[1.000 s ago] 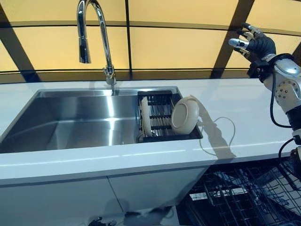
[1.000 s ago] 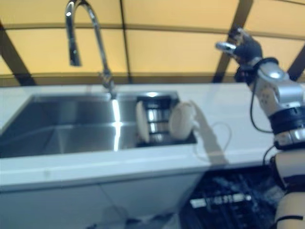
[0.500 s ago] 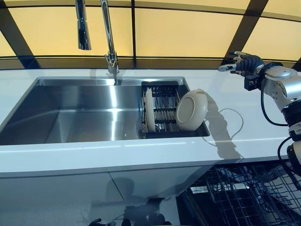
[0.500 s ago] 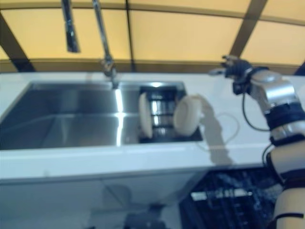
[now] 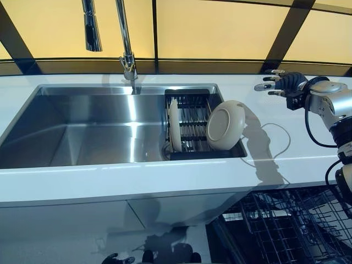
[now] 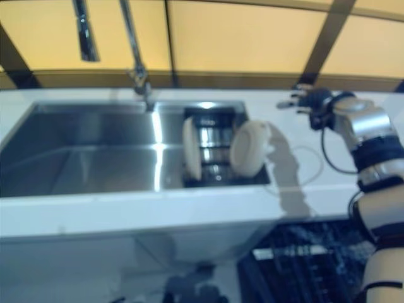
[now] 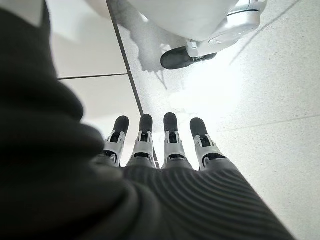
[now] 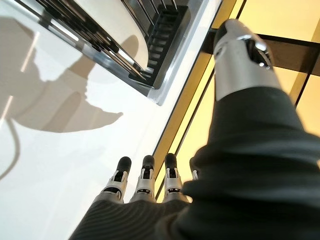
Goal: Take plates into dishwasher
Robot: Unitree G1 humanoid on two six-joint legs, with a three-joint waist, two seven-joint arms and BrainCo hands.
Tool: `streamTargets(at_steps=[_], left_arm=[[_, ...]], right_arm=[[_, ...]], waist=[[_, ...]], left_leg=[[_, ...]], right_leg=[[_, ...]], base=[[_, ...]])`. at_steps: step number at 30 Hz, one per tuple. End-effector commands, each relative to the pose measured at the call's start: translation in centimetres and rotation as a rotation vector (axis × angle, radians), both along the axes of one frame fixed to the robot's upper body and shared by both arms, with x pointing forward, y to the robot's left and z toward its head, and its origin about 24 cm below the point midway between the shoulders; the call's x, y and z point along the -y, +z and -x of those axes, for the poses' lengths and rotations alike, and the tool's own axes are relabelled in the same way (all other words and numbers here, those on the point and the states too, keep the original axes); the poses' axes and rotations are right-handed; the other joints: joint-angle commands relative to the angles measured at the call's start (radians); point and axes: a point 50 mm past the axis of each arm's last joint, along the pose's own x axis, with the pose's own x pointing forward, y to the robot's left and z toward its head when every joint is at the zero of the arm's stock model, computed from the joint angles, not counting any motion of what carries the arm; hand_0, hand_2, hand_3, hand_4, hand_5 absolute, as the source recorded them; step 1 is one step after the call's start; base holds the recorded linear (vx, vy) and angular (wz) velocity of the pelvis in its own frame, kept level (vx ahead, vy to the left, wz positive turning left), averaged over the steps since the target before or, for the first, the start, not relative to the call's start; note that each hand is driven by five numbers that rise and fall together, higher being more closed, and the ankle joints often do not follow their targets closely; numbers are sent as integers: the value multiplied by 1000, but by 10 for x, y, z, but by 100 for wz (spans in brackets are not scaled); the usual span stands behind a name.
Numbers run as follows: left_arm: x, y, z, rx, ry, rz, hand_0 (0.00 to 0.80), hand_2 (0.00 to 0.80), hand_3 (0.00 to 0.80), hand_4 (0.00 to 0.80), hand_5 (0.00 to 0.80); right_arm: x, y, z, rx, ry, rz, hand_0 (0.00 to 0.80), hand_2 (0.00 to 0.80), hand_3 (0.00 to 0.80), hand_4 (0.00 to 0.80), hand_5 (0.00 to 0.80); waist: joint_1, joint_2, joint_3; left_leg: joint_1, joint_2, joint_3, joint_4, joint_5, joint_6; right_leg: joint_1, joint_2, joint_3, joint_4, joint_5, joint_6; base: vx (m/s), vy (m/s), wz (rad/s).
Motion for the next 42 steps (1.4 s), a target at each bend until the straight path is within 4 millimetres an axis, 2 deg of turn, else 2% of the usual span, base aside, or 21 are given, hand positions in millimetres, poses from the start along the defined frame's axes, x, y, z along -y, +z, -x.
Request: streamTargets(at_steps=[1, 12, 21, 42], left_arm=[[-14, 6, -14, 32, -16, -53, 0, 0, 0, 0, 0], [-12, 7, -18, 55, -13, -46, 0, 0, 0, 0, 0], [-9, 8, -23, 80, -9, -33, 0, 0, 0, 0, 0], [-10, 10, -28, 104, -16, -26, 0, 0, 0, 0, 0]], right_arm=[[-13, 18, -3, 53, 48, -28, 0, 0, 0, 0, 0], [-28, -8, -3, -24, 111, -28, 0, 0, 0, 0, 0], [-28, -25, -3, -79, 118, -10, 0, 0, 0, 0, 0], [-25, -28, -1, -100, 135, 22, 0, 0, 0, 0, 0]], waist=[[32, -54, -16], [31, -53, -11], [35, -53, -5], [31, -51, 7]], left_leg=[[-13, -14, -19, -3, -3, -3], [-9, -14, -19, -3, -6, -4], [-8, -17, -22, -3, -7, -2], [-11, -17, -20, -3, -7, -4]], right_leg=[[-32, -72, -2, 0, 63, 77], [-28, -74, 2, 0, 62, 77], [-27, -76, 0, 0, 61, 77], [-33, -76, 6, 0, 64, 79]], base=[[0, 0, 0], [0, 0, 0], [0, 0, 0], [-3, 0, 0]])
